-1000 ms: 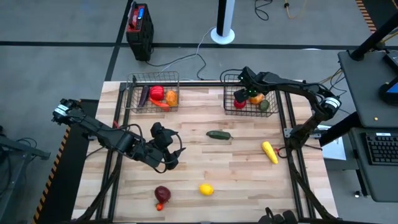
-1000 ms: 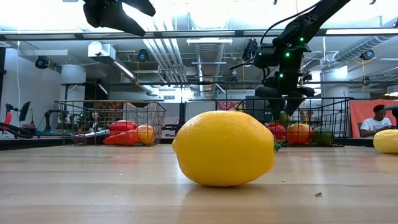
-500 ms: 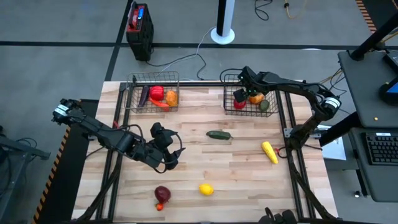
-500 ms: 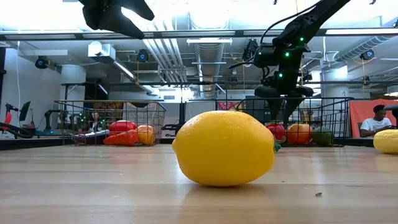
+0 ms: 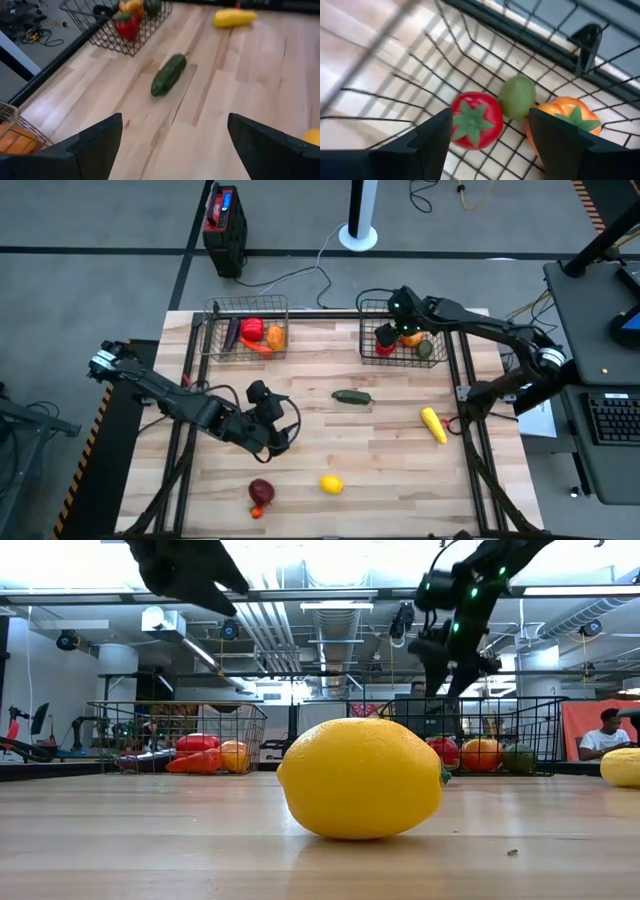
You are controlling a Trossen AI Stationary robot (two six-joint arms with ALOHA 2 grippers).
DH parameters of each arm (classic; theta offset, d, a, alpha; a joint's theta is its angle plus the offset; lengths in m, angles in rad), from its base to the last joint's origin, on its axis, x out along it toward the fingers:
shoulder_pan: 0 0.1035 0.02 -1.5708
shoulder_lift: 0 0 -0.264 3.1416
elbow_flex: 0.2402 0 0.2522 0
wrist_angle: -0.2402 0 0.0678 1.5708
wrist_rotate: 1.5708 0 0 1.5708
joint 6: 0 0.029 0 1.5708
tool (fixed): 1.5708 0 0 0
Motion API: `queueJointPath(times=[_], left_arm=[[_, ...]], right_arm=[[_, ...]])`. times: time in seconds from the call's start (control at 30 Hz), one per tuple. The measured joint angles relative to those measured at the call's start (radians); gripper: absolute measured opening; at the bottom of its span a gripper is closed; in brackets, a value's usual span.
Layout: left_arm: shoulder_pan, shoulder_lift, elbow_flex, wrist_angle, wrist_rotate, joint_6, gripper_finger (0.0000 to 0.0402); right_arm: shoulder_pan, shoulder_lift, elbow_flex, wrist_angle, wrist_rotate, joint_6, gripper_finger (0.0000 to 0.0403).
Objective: Sort produce into baskets
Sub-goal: Put the chili pepper into the brown wire basket
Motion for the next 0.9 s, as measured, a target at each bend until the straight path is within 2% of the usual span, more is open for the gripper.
queueJointPath(times=[0.2,0.33,0.43,0.57,0.73,0.9], left_arm=[[0.001,0.089,0.006,0.06,0.001,0.051,0.0341],[0.004,0.148,0.022,0.196,0.001,0.189,0.0341],[0.012,0.183,0.03,0.283,0.001,0.299,0.0341],[0.033,0.216,0.03,0.396,0.007,0.407,0.0341],[0.084,0.265,0.03,0.481,0.112,0.485,0.0341],[0.155,0.332,0.029,0.546,0.251,0.57,0.0341]], right_arm=[[0.113,-0.113,0.001,0.002,0.001,0.009,0.0244],[0.246,-0.166,-0.014,0.013,0.011,0.021,0.0246],[0.361,-0.185,-0.036,0.074,0.024,0.025,0.0246],[0.52,-0.211,-0.085,0.207,0.107,0.03,0.0243],[0.694,-0.223,-0.136,0.33,0.198,0.036,0.0246],[0.825,-0.218,-0.158,0.37,0.266,0.051,0.0255]])
